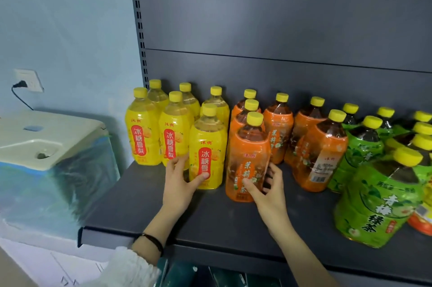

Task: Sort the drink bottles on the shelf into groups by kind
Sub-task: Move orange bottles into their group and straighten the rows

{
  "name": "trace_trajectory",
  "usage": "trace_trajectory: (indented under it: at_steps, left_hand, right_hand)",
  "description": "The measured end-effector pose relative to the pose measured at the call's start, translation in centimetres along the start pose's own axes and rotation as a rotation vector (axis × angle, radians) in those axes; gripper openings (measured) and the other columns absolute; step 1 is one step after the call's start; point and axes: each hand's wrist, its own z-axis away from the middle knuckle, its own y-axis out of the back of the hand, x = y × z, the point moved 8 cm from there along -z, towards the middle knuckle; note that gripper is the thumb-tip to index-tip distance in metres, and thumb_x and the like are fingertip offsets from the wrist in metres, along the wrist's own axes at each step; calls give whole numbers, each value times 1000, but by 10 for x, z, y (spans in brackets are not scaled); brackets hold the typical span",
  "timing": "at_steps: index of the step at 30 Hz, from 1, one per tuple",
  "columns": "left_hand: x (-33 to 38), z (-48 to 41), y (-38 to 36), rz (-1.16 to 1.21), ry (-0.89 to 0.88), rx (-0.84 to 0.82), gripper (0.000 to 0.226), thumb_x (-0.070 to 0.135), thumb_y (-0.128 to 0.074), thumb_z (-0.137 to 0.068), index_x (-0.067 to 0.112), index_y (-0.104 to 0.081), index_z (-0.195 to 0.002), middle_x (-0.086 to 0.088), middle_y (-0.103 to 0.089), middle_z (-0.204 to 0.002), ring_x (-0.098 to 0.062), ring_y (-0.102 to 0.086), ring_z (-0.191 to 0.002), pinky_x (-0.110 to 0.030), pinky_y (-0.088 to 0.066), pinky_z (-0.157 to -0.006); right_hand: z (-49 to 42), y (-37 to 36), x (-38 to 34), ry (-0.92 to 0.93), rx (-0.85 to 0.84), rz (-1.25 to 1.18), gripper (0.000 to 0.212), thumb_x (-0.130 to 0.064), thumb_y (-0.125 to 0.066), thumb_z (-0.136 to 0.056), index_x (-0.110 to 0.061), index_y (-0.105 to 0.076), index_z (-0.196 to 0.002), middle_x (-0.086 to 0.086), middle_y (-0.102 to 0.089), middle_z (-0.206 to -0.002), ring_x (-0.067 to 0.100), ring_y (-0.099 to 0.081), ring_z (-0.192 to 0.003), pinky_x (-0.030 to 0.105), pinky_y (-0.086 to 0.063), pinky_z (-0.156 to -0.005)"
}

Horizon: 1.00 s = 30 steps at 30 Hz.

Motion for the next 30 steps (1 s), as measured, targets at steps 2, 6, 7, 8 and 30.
trace_trajectory:
  at_steps: [2, 6, 7, 8, 30]
  left_hand:
    - [8, -9, -2, -92, -16, 92, 85, 50, -78, -65, 18, -44, -136, -9, -38, -133, -24, -39, -126, -41, -42, -100]
    - [13, -20, 20, -247, 20, 414, 103, 47, -89, -47, 7, -45, -131, -24, -43, -132, -42, -43, -119, -50, -39, -95]
    - [10, -24, 22, -238, 40, 449, 109, 47, -90, -45, 5, -43, -133, -26, -42, -133, -44, -43, -119, -52, -38, -96]
    - [7, -28, 21, -217, 58, 451, 115, 47, -91, -44, 3, -39, -137, -27, -40, -136, -44, -41, -121, -53, -36, -98]
    - [36, 20, -81, 437, 66, -304, 72, 72, -65, -64, 41, -41, -125, 20, -54, -121, -2, -54, -115, -13, -46, -84]
  right_hand:
    - [0, -1, 0, -6, 2, -11, 67, -21, -76, -79, -36, -33, -129, -4, -45, -136, 0, -49, -112, 3, -43, -73]
    - [1, -3, -1, -28, -18, -15, 66, -22, -77, -78, -37, -34, -127, -5, -46, -133, -5, -48, -109, -1, -42, -71]
    - [0, -2, -1, -37, -17, -12, 66, -24, -77, -78, -38, -34, -127, -6, -47, -133, -5, -48, -110, 0, -43, -71]
    - [0, -1, 0, -42, -12, -9, 67, -25, -77, -78, -38, -34, -127, -7, -47, -133, -4, -49, -111, 0, -43, -72]
    - [-45, 142, 2, -100, 688, 174, 80, -26, -81, -73, -5, -37, -136, 15, -44, -134, 30, -44, -126, 37, -36, -104]
